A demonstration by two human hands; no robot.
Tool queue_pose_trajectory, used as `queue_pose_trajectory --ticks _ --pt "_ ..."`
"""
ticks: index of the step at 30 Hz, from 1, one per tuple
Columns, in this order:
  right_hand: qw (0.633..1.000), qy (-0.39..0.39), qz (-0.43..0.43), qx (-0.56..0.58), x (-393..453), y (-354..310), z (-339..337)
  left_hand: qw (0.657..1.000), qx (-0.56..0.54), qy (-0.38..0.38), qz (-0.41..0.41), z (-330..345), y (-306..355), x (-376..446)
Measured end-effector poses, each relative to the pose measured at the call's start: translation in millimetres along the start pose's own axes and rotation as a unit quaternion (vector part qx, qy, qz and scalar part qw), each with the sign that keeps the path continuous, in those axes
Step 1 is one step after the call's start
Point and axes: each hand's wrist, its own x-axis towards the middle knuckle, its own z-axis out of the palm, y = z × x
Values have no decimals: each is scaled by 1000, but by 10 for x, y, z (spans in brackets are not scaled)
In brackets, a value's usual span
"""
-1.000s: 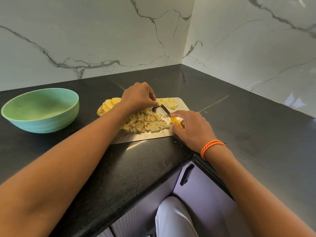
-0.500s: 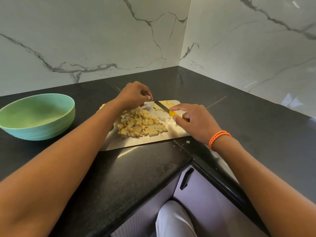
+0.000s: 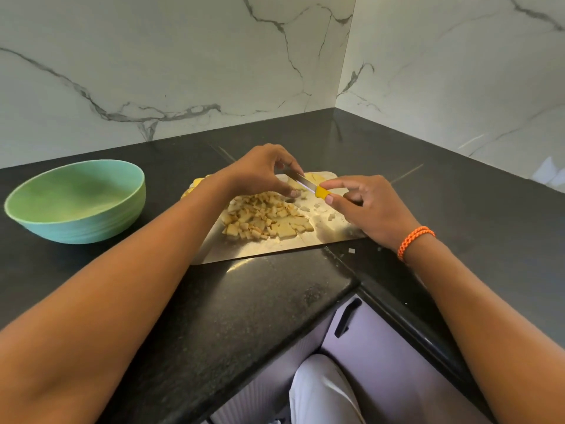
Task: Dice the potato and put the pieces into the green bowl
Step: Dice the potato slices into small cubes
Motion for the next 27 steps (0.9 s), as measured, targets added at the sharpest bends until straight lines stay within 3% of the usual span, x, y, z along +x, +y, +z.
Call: queue_pose_trajectory --ticks 6,10,14,21,27 --pt "994 89 22 -66 73 200 -123 999 -48 12 -23 -47 15 -8" --pt "973 157 101 -138 138 384 -153 998 -5 47 -52 91 76 42" --pt "959 163 133 -188 166 382 -90 997 27 33 -63 206 105 112" --pt "968 89 111 -207 188 326 -25 996 68 -7 -64 256 133 175" --pt "989 18 65 -128 124 291 -112 996 53 38 -57 175 88 139"
